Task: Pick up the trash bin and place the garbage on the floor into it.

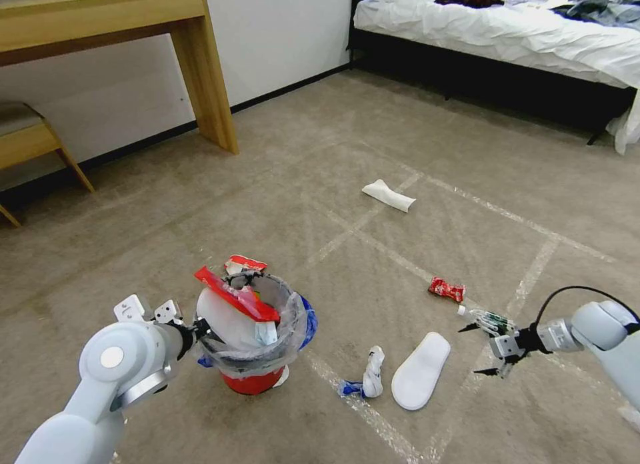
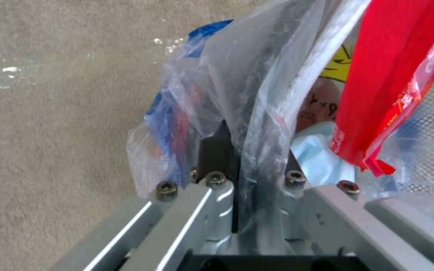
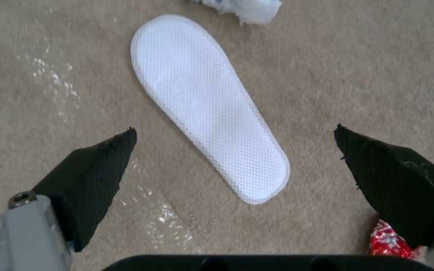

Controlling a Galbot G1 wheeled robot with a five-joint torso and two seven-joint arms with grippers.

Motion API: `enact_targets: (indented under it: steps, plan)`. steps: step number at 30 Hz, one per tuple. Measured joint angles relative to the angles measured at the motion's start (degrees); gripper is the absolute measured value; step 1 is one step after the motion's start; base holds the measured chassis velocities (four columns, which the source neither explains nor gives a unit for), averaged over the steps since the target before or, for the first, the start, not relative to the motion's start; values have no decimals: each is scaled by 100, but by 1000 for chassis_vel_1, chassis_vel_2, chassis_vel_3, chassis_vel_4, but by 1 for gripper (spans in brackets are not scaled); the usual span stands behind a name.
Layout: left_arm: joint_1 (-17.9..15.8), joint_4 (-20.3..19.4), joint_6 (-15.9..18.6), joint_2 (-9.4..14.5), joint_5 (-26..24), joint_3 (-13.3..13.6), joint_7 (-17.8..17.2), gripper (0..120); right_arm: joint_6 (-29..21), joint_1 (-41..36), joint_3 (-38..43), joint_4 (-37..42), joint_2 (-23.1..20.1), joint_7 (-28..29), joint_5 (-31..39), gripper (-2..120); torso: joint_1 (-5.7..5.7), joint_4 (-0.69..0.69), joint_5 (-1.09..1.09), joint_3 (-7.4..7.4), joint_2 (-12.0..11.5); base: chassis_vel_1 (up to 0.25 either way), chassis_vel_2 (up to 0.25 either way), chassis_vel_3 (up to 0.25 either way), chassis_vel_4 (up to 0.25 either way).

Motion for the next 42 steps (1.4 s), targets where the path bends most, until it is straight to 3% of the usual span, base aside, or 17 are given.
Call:
enact_targets:
  steps: [18,38,41,42]
  plan:
    - [-73,1,1,-84,49,46,5,4,-115,422,-22,-944,347,170,399,100,-1,3,-1,0,0,0,0,0,0]
    - [-17,-25,0,-31,54,9,11,4,-535,602,-171,-1647,1048,121,1346,100,-1,2,-2,0,0,0,0,0,0]
    - [3,-33,0,-34,69,4,11,4,-645,593,-234,-1677,1103,109,1559,100,0,3,-1,0,0,0,0,0,0]
    - [18,-48,0,-33,76,-2,10,4,-867,524,-318,-1663,1114,107,1957,100,-1,3,-2,0,0,0,0,0,0]
